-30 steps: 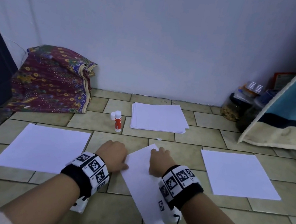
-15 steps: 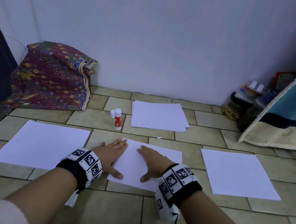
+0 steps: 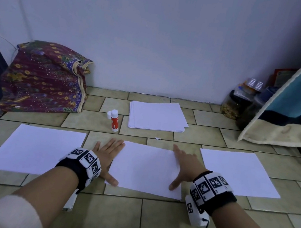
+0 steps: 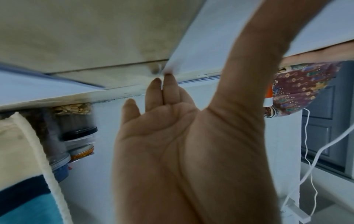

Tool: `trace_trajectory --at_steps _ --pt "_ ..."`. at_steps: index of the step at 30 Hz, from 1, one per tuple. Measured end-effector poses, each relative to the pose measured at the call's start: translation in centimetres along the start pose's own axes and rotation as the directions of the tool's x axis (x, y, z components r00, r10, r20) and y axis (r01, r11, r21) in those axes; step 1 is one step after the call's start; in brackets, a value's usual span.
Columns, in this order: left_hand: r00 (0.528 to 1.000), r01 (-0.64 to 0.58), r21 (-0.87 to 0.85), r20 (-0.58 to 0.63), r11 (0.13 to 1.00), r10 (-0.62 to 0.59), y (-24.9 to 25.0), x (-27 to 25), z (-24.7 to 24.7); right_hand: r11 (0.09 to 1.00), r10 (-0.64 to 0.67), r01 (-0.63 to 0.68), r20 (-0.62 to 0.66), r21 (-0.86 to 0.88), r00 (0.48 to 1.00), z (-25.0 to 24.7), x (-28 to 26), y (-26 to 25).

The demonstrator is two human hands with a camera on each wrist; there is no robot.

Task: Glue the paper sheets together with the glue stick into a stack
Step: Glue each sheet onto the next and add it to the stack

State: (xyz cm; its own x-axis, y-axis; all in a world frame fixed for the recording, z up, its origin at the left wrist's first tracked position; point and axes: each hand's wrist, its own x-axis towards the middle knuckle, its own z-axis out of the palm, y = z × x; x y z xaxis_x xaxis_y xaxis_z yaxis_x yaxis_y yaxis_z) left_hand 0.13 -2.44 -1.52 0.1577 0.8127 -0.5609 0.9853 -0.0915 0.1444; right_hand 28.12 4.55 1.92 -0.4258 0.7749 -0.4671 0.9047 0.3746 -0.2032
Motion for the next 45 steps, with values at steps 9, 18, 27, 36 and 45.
trace_trajectory --at_steps 9,18,27,36,45 --pt "0.999 -0.018 -0.007 -0.030 1.000 0.018 -0.2 0.3 0.4 0.988 -0.065 0.080 -0.107 0.135 0.992 0.4 0.0 1.3" --pt "0.999 -0.002 -0.010 -0.032 1.000 0.002 0.1 -0.1 0.1 0.595 0.125 0.128 -0.248 0.794 0.961 0.9 -2.0 1.3" --pt "0.998 0.064 -0.039 -0.020 0.997 -0.065 0.8 -0.2 0.0 0.686 0.033 0.097 -0.164 0.721 0.986 1.6 -1.8 2.2" --pt "0.987 0.160 -0.021 -0.022 0.987 -0.161 1.0 0.2 0.1 0.578 0.147 0.304 -0.463 0.757 0.874 -4.6 -0.9 3.9" --pt "0.984 0.169 -0.069 -0.044 0.983 -0.172 1.1 0.1 0.4 0.769 0.173 0.203 -0.503 0.607 0.847 -9.1 9.8 1.9"
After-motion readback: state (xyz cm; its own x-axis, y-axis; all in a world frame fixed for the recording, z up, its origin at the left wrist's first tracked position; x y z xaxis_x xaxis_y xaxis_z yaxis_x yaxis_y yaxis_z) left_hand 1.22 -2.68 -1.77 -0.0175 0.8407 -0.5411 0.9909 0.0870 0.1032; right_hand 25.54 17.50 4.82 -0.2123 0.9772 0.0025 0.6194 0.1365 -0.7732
